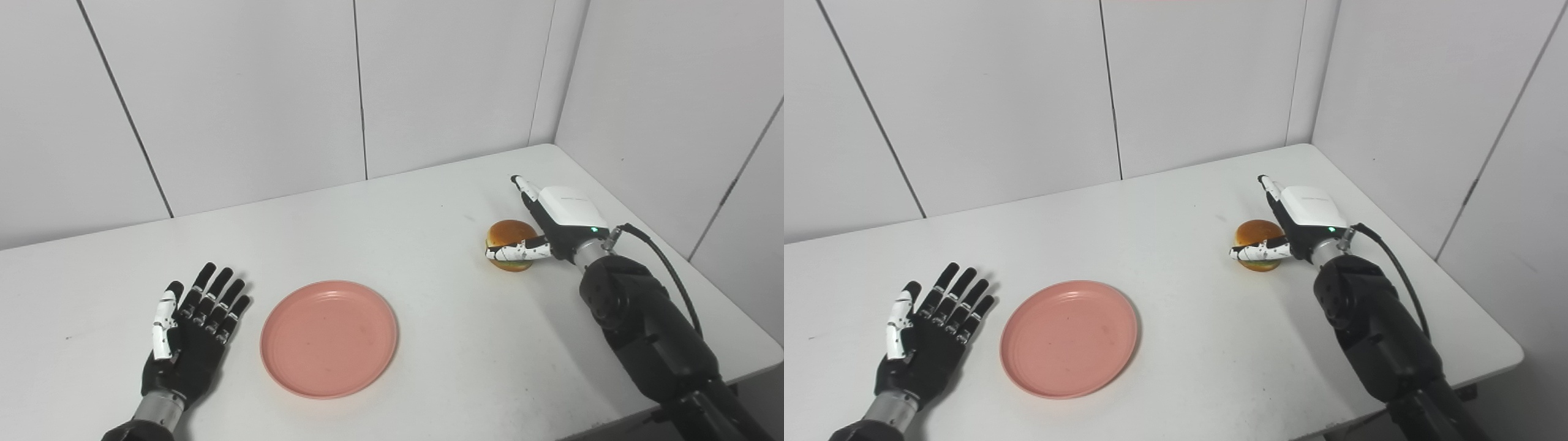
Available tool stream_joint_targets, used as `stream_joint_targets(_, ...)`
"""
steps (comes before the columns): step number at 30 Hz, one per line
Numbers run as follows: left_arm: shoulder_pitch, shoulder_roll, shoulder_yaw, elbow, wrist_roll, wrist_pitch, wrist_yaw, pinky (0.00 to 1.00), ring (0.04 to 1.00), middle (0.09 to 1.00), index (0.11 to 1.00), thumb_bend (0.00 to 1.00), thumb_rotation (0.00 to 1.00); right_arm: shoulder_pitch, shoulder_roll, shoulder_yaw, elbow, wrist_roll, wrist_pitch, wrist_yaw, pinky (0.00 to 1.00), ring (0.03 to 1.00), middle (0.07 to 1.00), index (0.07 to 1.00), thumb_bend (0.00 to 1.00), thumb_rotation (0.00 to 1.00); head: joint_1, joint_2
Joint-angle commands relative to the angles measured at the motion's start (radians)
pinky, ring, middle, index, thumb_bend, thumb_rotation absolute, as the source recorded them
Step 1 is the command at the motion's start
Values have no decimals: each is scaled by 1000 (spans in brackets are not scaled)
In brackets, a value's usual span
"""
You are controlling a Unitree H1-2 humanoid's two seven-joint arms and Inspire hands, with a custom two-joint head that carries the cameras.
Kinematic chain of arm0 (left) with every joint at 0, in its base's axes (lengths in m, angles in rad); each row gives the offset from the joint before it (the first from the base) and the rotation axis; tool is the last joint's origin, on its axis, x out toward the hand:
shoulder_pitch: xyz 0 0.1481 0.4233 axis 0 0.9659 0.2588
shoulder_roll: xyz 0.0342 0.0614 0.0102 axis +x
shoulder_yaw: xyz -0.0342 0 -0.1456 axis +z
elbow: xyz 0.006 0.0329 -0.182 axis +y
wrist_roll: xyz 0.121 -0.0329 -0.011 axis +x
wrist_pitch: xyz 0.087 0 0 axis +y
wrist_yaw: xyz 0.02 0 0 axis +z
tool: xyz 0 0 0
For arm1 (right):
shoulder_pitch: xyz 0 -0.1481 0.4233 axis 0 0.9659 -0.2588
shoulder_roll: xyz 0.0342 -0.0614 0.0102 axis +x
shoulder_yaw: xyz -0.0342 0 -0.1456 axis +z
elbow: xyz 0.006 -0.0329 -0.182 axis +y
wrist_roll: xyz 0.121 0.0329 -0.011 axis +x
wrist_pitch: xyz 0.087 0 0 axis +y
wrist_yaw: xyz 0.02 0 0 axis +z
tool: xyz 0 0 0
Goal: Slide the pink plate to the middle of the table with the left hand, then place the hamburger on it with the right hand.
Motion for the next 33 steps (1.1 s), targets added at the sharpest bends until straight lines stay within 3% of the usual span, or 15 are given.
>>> stream_joint_targets(1, 15, 17, -1, 25, 11, 50, 15, 983, 955, 958, 954, 315, 1000, -56, -25, -8, -2, 7, 40, -4, 784, 914, 959, 1000, 1000, 681, 2, 3)
stream_joint_targets(10, 16, 15, -5, 23, 12, 48, 14, 986, 961, 963, 958, 315, 1000, -83, -29, 30, 62, 11, 77, 23, 773, 900, 941, 976, 1000, 680, 6, 8)
stream_joint_targets(16, 20, 16, -18, 11, 32, 42, 27, 967, 946, 948, 943, 319, 1000, -107, -33, 54, 96, 19, 81, 22, 821, 909, 934, 960, 1000, 678, 13, 14)
stream_joint_targets(20, 20, 14, -18, 9, 27, 45, 30, 970, 945, 948, 941, 320, 1000, -126, -34, 65, 134, 38, 62, 10, 797, 898, 924, 928, 1000, 667, 14, 13)
stream_joint_targets(21, 20, 14, -19, 10, 27, 45, 30, 972, 947, 950, 943, 321, 1000, -129, -34, 65, 139, 47, 57, 8, 731, 864, 899, 901, 1000, 639, 14, 13)
stream_joint_targets(25, 20, 9, -15, 5, 22, 51, 37, 971, 945, 948, 941, 321, 1000, -144, -35, 81, 148, 55, 68, 18, 617, 769, 818, 848, 1000, 596, 19, 16)
stream_joint_targets(28, 20, 9, -18, 4, 26, 47, 37, 972, 945, 947, 941, 320, 1000, -152, -37, 91, 152, 63, 80, 28, 626, 754, 796, 826, 1000, 581, 20, 16)
stream_joint_targets(30, 21, 8, -22, -3, 29, 48, 40, 968, 945, 949, 944, 319, 1000, -156, -36, 92, 158, 72, 88, 27, 581, 690, 741, 762, 950, 532, 24, 19)
stream_joint_targets(33, 24, 6, -30, -12, 34, 44, 43, 970, 947, 950, 945, 318, 1000, -160, -35, 90, 180, 89, 71, 4, 356, 429, 507, 563, 727, 397, 31, 22)
